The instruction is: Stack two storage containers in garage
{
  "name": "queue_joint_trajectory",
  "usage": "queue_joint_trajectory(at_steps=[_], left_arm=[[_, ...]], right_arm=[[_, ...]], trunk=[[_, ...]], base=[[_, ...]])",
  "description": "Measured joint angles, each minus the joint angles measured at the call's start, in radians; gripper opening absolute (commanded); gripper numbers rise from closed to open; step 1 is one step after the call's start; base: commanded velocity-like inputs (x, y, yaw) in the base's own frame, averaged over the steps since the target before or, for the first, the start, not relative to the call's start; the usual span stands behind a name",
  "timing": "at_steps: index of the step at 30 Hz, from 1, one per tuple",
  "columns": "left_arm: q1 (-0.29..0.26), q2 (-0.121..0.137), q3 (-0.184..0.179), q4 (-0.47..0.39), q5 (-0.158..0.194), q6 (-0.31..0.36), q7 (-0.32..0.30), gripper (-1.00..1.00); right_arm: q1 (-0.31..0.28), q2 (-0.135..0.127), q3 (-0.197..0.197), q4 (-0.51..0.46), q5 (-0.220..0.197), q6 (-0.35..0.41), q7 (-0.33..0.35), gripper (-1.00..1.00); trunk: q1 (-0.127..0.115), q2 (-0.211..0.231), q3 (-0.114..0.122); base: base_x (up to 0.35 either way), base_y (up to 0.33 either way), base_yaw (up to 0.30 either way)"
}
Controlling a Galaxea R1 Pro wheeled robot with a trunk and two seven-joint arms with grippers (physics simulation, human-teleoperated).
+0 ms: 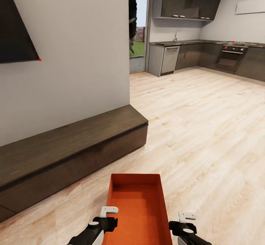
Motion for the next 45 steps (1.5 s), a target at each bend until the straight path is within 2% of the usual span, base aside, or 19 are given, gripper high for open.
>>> queue_joint_trajectory(at_steps=[3, 11, 27, 45], left_arm=[[0.0, 0.0, 0.001, -0.005, -0.001, 0.0, 0.001, 1.0], [0.0, 0.005, 0.001, -0.009, -0.003, 0.001, 0.001, 1.0], [0.0, 0.022, 0.001, -0.015, -0.002, -0.002, -0.008, 1.0], [0.0, 0.001, 0.01, -0.051, 0.006, 0.014, -0.003, 1.0]], right_arm=[[0.0, 0.0, 0.0, 0.0, 0.001, 0.0, 0.001, 1.0], [-0.001, 0.003, -0.003, 0.001, 0.036, 0.002, 0.019, 1.0], [-0.002, 0.008, -0.003, 0.001, 0.043, -0.001, 0.028, 1.0], [0.0, 0.006, -0.003, 0.001, 0.042, -0.022, 0.042, 1.0]], trunk=[[0.0, 0.0, 0.0], [0.0, 0.0, 0.0], [0.0, 0.0, 0.0], [0.0, 0.0, 0.0]], base=[[0.0, 0.0, 0.0], [0.0, 0.0, 0.0], [0.0, 0.0, 0.0], [0.0, 0.0, 0.0]])
